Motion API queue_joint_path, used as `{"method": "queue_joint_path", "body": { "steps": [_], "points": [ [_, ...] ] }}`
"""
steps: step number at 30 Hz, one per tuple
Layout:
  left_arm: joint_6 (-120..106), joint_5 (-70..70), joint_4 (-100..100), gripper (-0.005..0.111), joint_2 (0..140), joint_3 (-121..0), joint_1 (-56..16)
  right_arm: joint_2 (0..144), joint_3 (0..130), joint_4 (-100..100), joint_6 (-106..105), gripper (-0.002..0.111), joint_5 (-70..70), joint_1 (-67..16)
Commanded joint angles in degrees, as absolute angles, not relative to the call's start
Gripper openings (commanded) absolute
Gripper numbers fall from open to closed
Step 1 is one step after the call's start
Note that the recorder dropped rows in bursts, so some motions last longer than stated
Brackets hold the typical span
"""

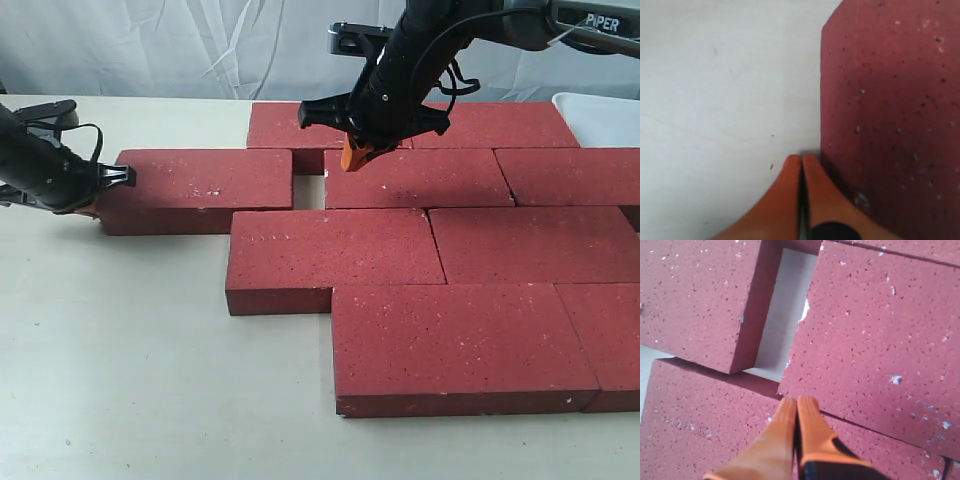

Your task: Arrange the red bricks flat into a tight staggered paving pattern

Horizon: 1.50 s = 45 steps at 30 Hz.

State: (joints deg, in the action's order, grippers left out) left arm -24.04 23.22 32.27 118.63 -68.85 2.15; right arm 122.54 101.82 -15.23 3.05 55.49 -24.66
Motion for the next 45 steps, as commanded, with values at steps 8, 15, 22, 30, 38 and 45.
{"method": "queue_joint_path", "body": {
  "steps": [8,15,22,30,38,45],
  "points": [
    [-27.64,23.30,34.07,0.000,118.82,-69.14,-1.13,121.79,101.96,-15.10,2.59,0.000,55.06,-24.58],
    [-29.29,23.30,35.13,0.000,118.82,-69.14,-2.20,121.79,101.96,-15.10,2.59,0.000,55.06,-24.58],
    [-30.04,23.30,35.36,0.000,118.82,-69.14,-4.00,121.79,101.96,-15.10,2.43,0.000,55.06,-24.59],
    [-30.68,23.15,34.51,0.000,118.82,-69.14,-4.56,123.56,101.96,-15.87,2.44,0.000,55.68,-24.59],
    [-30.57,23.64,33.19,0.000,115.30,-69.14,-1.88,122.56,101.96,-15.98,2.44,0.000,55.71,-24.59],
    [-28.14,30.08,32.32,0.000,110.82,-69.14,2.43,122.30,101.96,-15.98,2.44,0.000,58.98,-24.59]
  ]
}}
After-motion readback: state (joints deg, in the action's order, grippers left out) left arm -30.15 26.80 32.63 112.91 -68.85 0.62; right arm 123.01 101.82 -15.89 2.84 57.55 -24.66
